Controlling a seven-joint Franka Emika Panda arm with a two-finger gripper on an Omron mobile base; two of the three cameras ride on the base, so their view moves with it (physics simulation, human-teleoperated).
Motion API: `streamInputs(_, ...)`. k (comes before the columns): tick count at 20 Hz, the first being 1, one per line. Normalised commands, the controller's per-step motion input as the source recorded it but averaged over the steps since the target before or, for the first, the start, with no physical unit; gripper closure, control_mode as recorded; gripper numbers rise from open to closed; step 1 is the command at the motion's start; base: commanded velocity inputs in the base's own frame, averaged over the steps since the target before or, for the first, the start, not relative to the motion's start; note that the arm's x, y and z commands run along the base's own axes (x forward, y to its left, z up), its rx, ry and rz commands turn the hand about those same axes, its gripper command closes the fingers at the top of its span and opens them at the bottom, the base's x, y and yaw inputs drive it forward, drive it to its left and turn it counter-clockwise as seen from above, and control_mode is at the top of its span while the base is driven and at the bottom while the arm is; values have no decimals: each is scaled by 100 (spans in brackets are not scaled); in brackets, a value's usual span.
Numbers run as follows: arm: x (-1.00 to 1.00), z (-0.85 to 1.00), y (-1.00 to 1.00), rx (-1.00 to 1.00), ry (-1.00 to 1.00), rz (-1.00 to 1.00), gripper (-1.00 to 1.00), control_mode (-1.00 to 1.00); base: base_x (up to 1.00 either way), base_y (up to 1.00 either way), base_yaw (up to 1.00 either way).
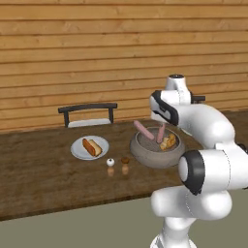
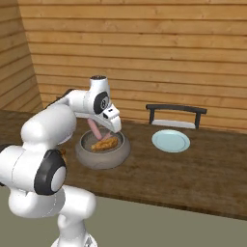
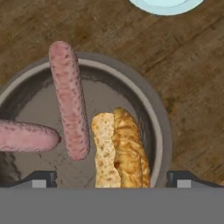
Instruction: Place one bun and one sausage from the bowl on each plate.
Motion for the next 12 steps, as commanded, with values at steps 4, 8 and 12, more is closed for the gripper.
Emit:
streamInputs(4,-3,-18,0,10,1,-2,-100,-100,0,0,0)
streamInputs(8,-2,-30,0,6,5,0,-100,-100,0,0,0)
streamInputs(12,-5,-29,0,5,5,0,-100,-100,0,0,0)
